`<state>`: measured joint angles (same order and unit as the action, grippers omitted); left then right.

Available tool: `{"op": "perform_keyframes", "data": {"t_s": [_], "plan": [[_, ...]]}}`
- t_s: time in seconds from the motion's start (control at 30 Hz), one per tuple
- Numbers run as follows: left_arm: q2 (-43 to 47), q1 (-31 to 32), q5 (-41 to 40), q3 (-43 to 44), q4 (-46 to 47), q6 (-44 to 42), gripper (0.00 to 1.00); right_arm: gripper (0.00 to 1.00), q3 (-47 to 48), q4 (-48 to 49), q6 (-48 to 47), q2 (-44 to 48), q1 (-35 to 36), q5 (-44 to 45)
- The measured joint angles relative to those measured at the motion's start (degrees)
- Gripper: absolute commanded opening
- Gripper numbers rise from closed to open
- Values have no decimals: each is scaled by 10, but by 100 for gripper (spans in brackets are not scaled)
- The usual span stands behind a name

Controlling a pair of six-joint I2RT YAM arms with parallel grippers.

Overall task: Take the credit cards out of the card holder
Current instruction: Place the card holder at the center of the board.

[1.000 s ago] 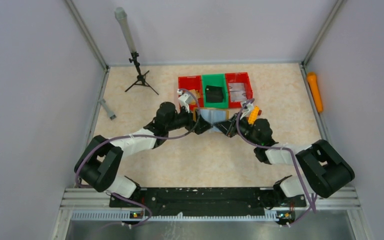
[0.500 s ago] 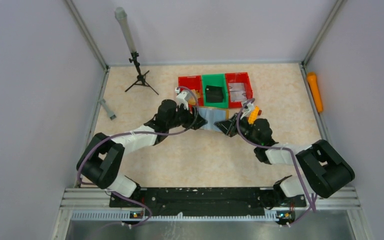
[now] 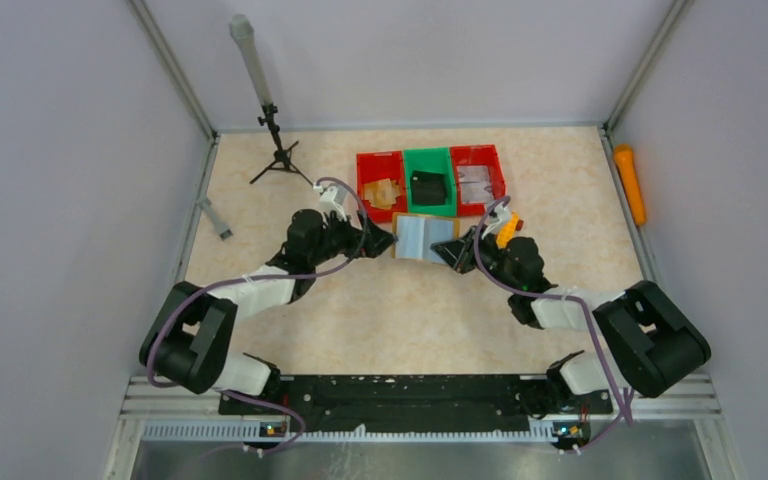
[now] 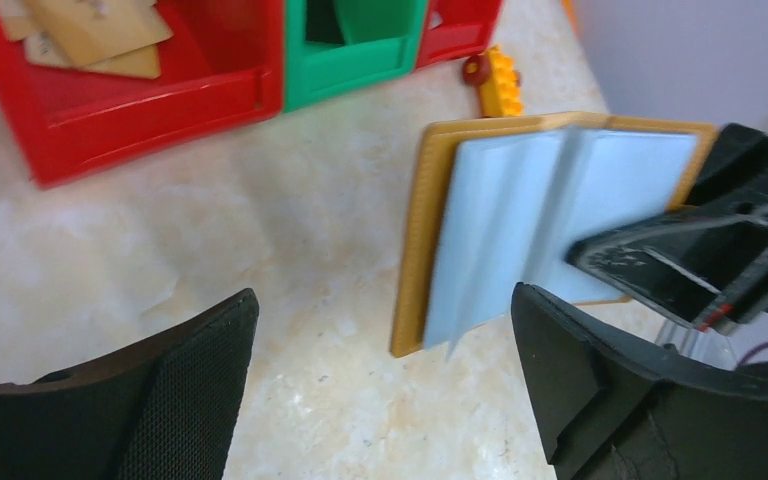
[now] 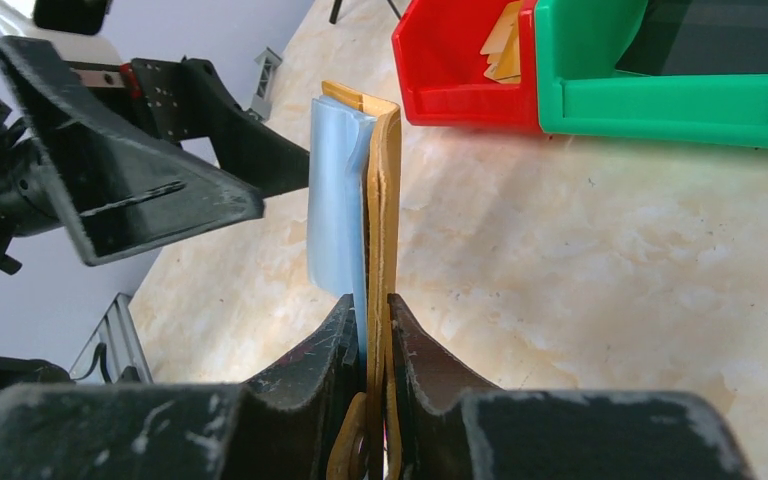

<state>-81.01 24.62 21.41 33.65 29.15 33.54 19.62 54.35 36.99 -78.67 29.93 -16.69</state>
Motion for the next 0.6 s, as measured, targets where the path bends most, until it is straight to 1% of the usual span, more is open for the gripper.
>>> {"op": "perform_keyframes", "data": {"t_s": [0.1,0.23,0.3,0.4,0.47,0.53,0.6], "plan": [[1,1,33,-13,61,11,99,14,0,0,0,0,-1,0],[-8,2,74,-18,115,25,99,14,0,1,0,0,-1,-1],[-24,2,92,-13,129,31,99,14,0,1,0,0,-1,-3],[-50,2,99,0,117,38,98,14,0,5,1,0,-1,-9],[-58,2,99,9,99,39,91,14,0,6,2,0,-1,-12],[-67,2,105,19,94,41,78,14,0,6,3,0,-1,-15],[-75,2,113,26,96,46,68,14,0,6,7,0,-1,-19]]}}
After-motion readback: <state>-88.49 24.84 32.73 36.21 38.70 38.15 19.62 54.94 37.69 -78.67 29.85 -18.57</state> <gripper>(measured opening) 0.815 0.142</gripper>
